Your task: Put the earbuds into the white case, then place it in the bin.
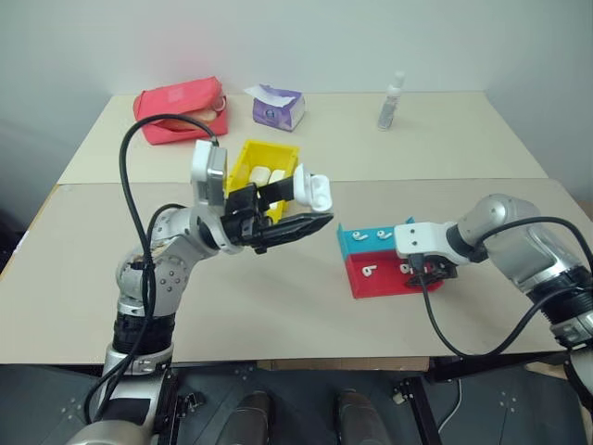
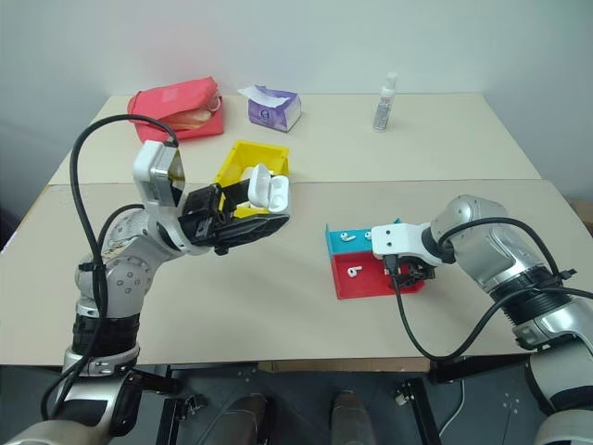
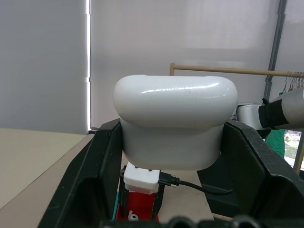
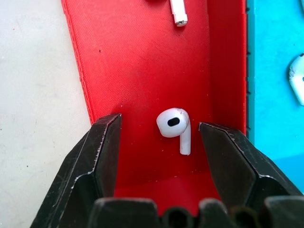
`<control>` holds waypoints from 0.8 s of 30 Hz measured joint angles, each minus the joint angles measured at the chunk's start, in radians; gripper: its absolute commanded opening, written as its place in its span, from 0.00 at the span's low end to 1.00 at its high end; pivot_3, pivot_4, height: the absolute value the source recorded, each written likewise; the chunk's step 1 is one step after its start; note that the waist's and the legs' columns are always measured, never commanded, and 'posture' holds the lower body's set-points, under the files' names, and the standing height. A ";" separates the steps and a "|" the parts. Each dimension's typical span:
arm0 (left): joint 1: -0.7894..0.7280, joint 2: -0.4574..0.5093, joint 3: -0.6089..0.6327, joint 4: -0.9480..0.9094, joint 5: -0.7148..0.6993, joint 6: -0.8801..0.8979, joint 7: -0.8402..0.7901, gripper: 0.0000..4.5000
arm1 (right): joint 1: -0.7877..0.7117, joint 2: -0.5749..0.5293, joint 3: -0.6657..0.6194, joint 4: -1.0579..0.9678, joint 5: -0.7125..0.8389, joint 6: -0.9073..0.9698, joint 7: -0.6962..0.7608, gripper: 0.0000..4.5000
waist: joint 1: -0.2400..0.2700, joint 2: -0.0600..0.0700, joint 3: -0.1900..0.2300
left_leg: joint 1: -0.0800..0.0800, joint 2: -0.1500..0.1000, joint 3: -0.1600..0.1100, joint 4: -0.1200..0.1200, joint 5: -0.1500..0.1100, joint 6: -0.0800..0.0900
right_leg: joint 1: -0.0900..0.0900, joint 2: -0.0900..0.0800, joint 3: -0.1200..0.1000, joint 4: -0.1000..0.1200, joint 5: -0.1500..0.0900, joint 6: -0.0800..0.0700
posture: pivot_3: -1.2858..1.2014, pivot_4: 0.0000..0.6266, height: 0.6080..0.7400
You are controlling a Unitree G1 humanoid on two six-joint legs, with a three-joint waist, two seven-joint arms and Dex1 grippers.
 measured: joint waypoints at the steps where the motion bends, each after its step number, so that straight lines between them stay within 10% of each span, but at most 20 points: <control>1: 0.014 0.007 0.000 -0.010 -0.003 0.003 0.010 0.62 | 0.000 0.003 -0.005 0.008 -0.004 -0.015 0.007 0.61 | 0.000 0.000 0.000 | 0.000 0.000 0.000 0.000 0.000 0.000 | 0.000 0.000 0.000 0.000 0.000 0.000 | 0.52 0.24 1.00; 8: 0.025 0.024 0.005 -0.041 -0.034 0.015 0.043 0.62 | 0.002 0.030 -0.027 0.029 -0.029 -0.048 0.036 0.16 | 0.000 0.000 0.000 | 0.000 0.000 0.000 0.000 0.000 0.000 | 0.000 0.000 0.000 0.000 0.000 0.000 | 0.52 0.24 1.00; 16: 0.024 0.029 0.002 -0.038 -0.035 0.015 0.041 0.62 | 0.046 0.032 -0.087 -0.003 -0.024 -0.001 0.031 0.14 | 0.003 0.000 0.000 | 0.000 0.000 0.000 0.000 0.000 0.000 | 0.000 0.000 0.000 0.000 0.000 0.000 | 0.52 0.24 1.00; 24: -0.021 0.028 -0.011 0.024 -0.034 0.013 -0.013 0.62 | 0.141 0.085 -0.523 -0.210 0.272 0.185 -0.061 0.14 | 0.005 0.000 0.000 | -0.002 0.000 -0.001 -0.001 0.000 0.000 | -0.001 0.000 0.000 -0.001 0.000 0.000 | 0.52 0.24 1.00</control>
